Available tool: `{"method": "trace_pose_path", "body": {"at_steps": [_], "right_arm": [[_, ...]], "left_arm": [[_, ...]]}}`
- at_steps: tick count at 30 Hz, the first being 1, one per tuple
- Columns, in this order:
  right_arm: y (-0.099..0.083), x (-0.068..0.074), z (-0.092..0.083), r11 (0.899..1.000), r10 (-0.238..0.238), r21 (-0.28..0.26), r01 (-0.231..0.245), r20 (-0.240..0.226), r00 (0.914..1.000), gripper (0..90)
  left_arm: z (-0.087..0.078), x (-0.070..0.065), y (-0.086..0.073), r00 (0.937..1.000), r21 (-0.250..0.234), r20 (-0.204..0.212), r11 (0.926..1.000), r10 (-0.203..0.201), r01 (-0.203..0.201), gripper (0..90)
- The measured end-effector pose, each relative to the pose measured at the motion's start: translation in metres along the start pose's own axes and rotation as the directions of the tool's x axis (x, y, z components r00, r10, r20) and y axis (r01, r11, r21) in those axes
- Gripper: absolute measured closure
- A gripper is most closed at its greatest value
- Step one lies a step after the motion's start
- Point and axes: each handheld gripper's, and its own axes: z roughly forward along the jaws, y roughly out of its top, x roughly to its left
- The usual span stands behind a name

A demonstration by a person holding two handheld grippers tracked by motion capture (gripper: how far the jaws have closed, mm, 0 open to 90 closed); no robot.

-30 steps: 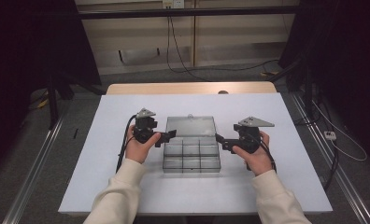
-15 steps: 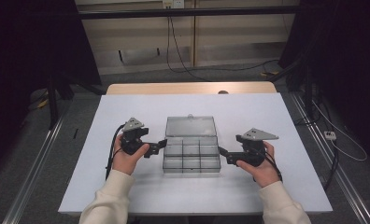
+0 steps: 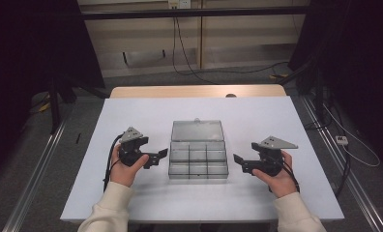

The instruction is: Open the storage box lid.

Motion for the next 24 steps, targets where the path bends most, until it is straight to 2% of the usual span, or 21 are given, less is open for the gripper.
{"method": "trace_pose_path", "body": {"at_steps": [4,12,15,17,19,24], "right_arm": [[-0.003,0.0,-0.003,1.0,-0.008,0.01,0.008,0.0,1.0,15.1],[-0.008,-0.008,-0.008,1.0,-0.013,0.026,0.013,0.008,0.9999,23.6],[-0.011,-0.011,-0.011,0.999,-0.014,0.044,0.014,-0.009,0.9999,33.9],[-0.013,-0.013,-0.013,0.999,-0.011,0.045,0.011,-0.015,0.9998,36.1],[-0.014,-0.014,-0.015,0.999,-0.015,0.043,0.016,-0.018,0.9997,43.2],[-0.019,-0.014,-0.017,0.997,-0.031,0.07,0.033,-0.023,0.9992,54.3]], "left_arm": [[-0.002,0.0,-0.004,0.9999,0.003,0.011,1.0,0.001,-0.001,6.3],[-0.008,0.001,-0.008,1.0,-0.003,0.006,1.0,0.004,-0.004,6.3],[-0.008,0.0,-0.01,0.9999,-0.001,0.01,1.0,0.008,-0.008,6.3],[-0.008,-0.001,-0.011,0.9999,0.005,0.014,0.9999,0.01,-0.01,6.3],[-0.008,-0.001,-0.012,0.9997,0.002,0.016,0.9999,0.016,-0.016,6.3],[-0.01,0.0,-0.014,0.9994,0.003,0.026,0.9997,0.022,-0.022,6.3]]}}
